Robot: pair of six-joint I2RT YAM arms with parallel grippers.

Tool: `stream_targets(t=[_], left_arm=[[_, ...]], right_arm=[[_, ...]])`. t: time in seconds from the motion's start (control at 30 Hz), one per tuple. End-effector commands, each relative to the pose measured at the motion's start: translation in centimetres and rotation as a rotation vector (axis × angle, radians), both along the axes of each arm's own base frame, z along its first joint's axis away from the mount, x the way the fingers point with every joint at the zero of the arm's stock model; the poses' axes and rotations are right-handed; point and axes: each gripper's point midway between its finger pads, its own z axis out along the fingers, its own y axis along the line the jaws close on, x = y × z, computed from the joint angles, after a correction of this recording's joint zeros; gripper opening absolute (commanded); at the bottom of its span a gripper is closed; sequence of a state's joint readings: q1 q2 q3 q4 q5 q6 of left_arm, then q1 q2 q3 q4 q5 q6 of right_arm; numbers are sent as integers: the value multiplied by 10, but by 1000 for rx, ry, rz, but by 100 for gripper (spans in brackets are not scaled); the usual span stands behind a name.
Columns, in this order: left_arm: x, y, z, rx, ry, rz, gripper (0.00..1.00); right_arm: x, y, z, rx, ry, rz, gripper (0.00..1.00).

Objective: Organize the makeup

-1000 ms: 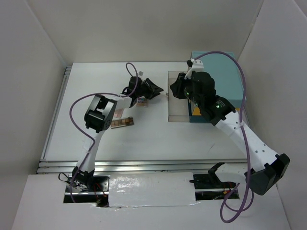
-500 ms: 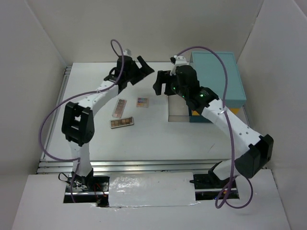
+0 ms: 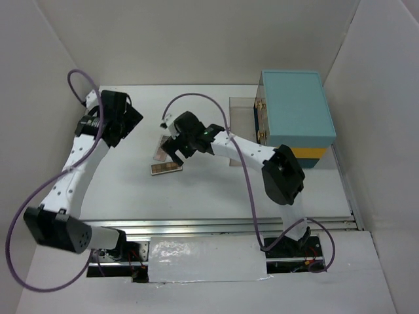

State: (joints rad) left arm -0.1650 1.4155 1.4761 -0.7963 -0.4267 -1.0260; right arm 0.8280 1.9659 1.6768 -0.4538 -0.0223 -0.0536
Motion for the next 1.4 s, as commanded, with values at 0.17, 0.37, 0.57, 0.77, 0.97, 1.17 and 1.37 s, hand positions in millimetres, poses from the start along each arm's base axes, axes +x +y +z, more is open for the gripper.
stream_targets(t=[0.17,0.37,0.57,0.77,0.97,1.17,1.37], left_arm=[[-72,34,38,185,-48,-75,99],[-75,35,9,251,19,-170,99],[-63,27,-5,204,30,-257,99],[-60,25,-11,164,21,-304,99],[-59,20,-10,142,8,-345,100],[-56,18,-12,113,1,-372,100],[-56,15,-11,97,-6,-389,99]], right_arm=[[-15,34,-39,-160,-56,535,100],[-6,49,-60,-224,-53,618,100],[0,51,-88,-315,-83,612,100],[2,53,-113,-367,-85,614,99],[-3,56,-116,-374,-68,620,93],[-30,51,-123,-376,57,680,67],[-51,48,-130,-372,148,678,36]])
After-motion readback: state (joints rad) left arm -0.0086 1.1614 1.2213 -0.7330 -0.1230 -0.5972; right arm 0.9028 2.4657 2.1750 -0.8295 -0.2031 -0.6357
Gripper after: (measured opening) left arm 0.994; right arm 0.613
